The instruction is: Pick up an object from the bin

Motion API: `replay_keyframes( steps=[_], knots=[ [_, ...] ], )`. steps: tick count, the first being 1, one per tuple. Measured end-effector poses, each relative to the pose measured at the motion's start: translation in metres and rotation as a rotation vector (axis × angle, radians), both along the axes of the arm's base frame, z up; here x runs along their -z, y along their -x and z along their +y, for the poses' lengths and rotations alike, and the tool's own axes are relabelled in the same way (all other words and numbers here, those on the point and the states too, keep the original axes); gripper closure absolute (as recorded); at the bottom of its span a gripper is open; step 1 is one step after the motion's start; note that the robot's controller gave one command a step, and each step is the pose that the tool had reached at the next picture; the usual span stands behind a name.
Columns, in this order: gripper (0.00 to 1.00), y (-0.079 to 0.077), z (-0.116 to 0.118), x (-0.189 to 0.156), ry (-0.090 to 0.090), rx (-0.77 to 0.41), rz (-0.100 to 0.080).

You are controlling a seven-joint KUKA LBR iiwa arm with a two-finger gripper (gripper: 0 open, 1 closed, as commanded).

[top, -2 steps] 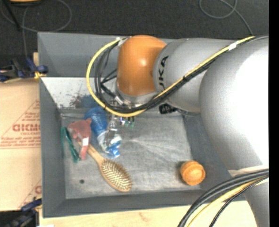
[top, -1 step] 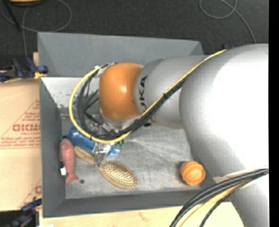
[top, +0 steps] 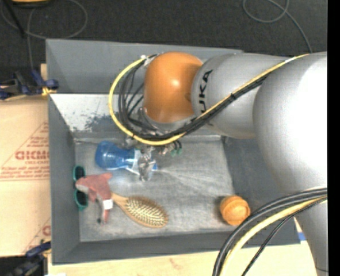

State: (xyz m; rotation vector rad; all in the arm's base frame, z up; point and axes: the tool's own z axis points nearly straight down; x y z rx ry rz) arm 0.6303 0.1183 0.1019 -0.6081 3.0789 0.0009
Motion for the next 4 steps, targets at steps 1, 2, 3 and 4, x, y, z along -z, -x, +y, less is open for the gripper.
replay_keyframes(
  steps=[1, 2, 3, 4],
  knots=[
    [1.00, 0.000, 0.001, 0.000, -0.001, 0.001, 0.000],
    [1.00, 0.001, 0.001, -0.002, -0.001, -0.002, 0.002],
    [1.00, 0.044, -0.019, -0.022, 0.002, -0.218, 0.001],
    [1.00, 0.013, 0.009, 0.002, 0.001, -0.313, -0.005]
  ],
)
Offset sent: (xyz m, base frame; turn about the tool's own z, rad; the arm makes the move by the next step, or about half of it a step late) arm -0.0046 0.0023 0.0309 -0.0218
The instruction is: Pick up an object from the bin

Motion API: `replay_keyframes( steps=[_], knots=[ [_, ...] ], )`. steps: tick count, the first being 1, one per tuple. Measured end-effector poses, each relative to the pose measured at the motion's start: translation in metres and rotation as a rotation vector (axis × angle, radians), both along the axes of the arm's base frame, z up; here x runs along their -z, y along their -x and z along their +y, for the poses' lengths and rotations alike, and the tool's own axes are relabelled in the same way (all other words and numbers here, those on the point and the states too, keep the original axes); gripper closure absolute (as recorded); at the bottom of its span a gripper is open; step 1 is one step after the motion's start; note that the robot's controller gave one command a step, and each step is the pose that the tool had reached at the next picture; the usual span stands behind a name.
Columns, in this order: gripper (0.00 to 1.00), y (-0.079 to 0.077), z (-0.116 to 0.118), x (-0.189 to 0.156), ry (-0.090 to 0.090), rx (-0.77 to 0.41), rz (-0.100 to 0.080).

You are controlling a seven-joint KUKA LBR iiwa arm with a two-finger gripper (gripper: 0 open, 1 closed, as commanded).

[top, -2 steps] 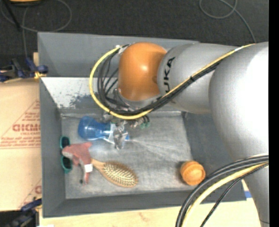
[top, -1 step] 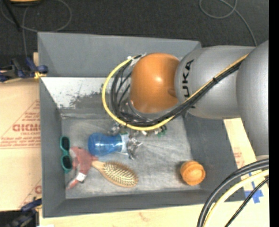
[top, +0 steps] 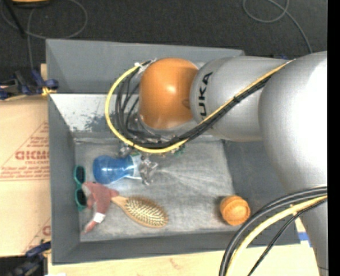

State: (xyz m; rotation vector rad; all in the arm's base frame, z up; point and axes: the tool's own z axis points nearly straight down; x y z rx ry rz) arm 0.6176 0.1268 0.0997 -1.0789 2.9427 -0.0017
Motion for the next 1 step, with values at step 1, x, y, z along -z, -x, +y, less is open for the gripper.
replay_keyframes(
  steps=[1],
  knots=[
    [1.00, 0.0005, 0.0031, 0.0027, -0.002, 0.051, 0.003]
  ],
)
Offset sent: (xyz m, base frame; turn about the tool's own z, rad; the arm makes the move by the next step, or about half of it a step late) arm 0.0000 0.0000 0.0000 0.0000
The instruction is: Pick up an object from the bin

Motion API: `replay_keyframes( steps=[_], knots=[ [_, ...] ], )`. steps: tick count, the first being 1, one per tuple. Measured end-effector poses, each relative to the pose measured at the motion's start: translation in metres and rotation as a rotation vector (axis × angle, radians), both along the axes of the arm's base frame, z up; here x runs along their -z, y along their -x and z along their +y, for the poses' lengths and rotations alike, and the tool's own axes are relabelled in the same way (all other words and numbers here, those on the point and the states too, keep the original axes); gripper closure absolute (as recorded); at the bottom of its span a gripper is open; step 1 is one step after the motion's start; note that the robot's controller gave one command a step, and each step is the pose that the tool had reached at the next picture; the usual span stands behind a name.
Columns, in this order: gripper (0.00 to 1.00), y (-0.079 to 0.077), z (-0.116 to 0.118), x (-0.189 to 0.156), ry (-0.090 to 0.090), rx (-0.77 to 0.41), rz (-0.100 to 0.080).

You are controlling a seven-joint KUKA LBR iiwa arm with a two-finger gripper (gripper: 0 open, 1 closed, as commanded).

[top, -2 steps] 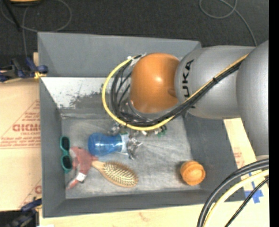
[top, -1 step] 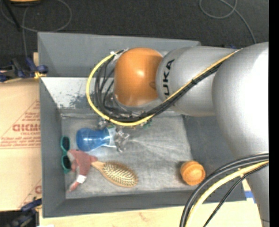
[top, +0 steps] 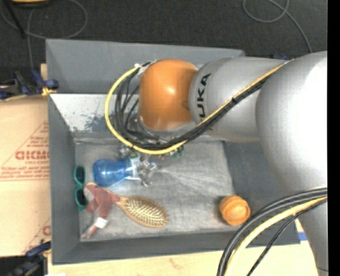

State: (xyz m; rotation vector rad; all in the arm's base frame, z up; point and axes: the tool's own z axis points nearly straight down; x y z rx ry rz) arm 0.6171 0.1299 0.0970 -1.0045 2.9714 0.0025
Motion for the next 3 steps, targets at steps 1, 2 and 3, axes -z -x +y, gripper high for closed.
replay_keyframes(
  steps=[1, 2, 3],
  knots=[
    [1.00, 0.0001, 0.0004, -0.0001, -0.001, 0.003, 0.001],
    [1.00, 0.0001, 0.0004, -0.0001, -0.001, 0.005, 0.001],
    [1.00, 0.0001, 0.0005, -0.0001, -0.001, 0.006, 0.002]
  ],
)
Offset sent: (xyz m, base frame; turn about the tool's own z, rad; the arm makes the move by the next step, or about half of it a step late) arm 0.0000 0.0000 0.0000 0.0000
